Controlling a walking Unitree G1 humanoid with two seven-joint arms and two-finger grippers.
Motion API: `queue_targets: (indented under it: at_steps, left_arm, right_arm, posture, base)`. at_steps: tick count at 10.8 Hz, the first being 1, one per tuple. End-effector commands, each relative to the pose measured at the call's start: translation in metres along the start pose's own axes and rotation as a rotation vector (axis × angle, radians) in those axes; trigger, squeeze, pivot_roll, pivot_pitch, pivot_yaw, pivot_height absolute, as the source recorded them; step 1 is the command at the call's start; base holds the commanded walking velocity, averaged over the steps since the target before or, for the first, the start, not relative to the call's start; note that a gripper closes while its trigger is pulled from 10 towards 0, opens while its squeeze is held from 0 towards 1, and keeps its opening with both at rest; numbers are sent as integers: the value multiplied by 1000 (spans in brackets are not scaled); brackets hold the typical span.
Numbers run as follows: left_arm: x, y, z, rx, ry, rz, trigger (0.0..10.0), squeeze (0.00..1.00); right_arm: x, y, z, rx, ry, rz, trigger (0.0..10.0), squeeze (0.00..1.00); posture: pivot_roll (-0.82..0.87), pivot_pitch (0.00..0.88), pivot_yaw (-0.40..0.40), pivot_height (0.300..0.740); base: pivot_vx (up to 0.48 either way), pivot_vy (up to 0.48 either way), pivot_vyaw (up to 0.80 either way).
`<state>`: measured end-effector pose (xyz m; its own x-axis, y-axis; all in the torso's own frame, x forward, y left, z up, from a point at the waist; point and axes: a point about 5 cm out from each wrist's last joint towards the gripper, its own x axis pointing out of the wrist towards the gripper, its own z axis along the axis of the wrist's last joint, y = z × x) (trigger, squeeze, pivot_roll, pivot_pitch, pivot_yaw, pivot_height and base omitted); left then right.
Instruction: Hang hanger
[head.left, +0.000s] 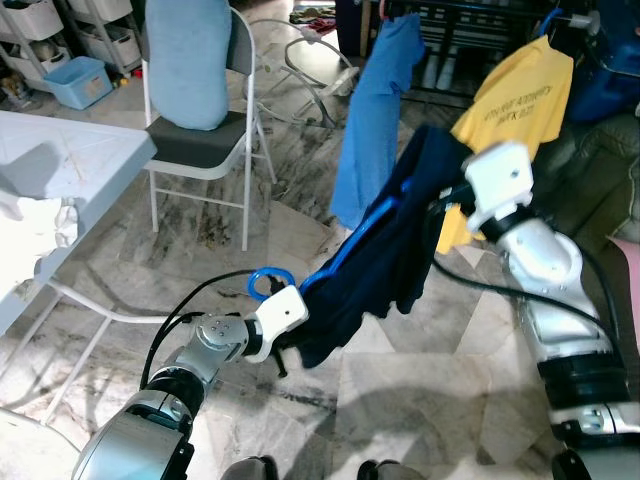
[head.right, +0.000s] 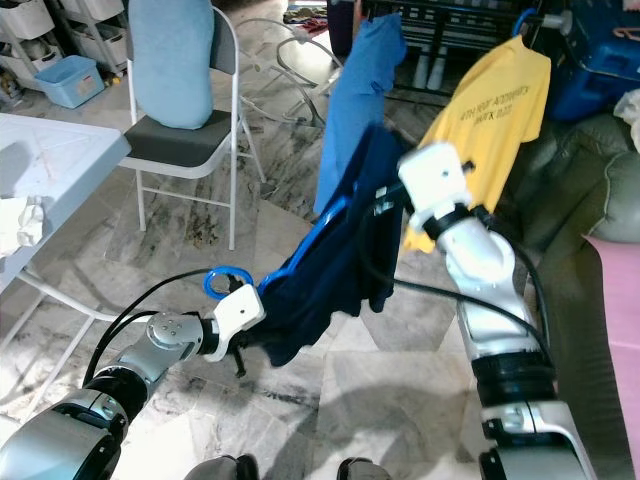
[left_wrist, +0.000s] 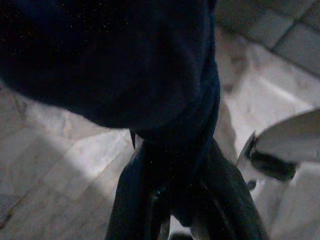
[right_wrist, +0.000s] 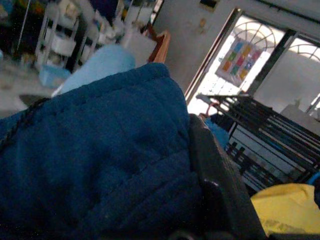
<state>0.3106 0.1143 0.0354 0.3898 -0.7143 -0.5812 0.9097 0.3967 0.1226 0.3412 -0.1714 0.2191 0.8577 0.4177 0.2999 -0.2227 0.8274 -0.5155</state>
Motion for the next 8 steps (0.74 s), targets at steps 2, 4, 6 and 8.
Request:
queue_targets:
  at_steps: [2, 4, 6, 8]
  left_arm:
    - [-13, -14, -55, -54, 328, -14, 10000, 0]
    - [-21, -6, -64, -65, 400, 83, 10000, 0]
    - [-29, 2, -67, -3, 456, 115, 10000, 0]
    - [-32, 5, -68, 66, 510, 90, 10000, 0]
  right_arm:
    - [0, -19, 29, -191, -107, -67, 10000, 0]
    - [-16, -11, -7, -318, 62, -51, 10000, 0]
    - [-33, 1, -33, -350, 175, -41, 10000, 0]
    - [-31, 7, -31, -445, 165, -70, 10000, 0]
  posture:
    - [-188, 146, 79, 740]
    - [-186, 168, 93, 740]
    - [-180, 185, 108, 740]
    - [-185, 196, 131, 740]
  base:
    - [0, 0, 0]
    - [0, 0, 0]
    - [0, 0, 0]
    - [0, 0, 0]
